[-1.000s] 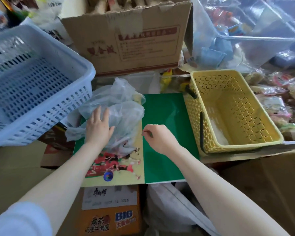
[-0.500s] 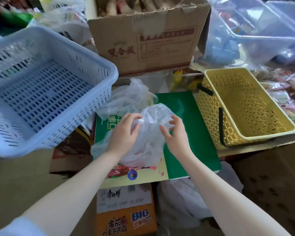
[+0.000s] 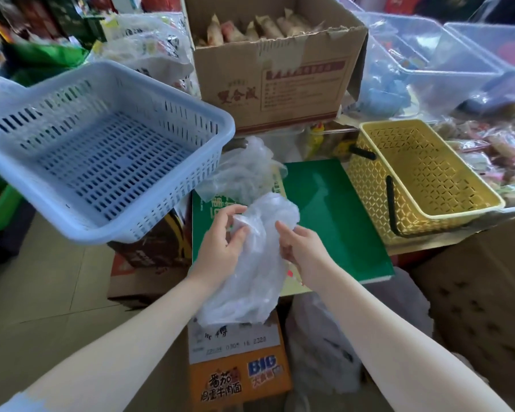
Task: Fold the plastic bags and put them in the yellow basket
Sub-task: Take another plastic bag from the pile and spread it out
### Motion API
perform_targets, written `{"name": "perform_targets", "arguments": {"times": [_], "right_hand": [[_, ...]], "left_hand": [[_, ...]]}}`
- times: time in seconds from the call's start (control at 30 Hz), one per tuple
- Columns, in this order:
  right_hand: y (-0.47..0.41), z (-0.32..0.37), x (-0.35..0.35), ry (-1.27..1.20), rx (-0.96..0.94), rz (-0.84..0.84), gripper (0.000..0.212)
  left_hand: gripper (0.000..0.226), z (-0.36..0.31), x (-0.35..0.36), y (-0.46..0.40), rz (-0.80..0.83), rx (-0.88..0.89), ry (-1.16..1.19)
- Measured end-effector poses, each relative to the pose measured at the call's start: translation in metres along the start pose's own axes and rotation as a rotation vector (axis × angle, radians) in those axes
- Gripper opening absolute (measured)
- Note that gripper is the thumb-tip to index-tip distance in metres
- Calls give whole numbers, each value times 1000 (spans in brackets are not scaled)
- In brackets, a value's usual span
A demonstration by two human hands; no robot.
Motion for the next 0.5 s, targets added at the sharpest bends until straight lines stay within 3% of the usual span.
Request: {"name": "perform_targets", "arguments": {"times": [0.13, 0.23, 0.33, 0.5], "right_hand": [[6, -10, -1, -5, -15, -99, 36], [6, -17, -13, -60, 38, -195, 41], [9, -22, -33, -48, -18, -353, 24], [18, -38, -58, 195, -23, -474, 35]], "left_hand": [[35, 3, -14, 12, 61, -37, 28], [29, 7, -36, 14, -48, -62, -37], [15, 16, -58, 14, -182, -78, -120], [8, 32, -81, 20, -265, -130, -92]]}}
Point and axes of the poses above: each hand's wrist, its own y-axis away from the middle knuckle, its own x-axis out of the palm, z = x × y, the point moved 3 cm from there along -y, towards the middle knuckle, and after that the axes turned 4 degrees about y, right-handed, at the moved point
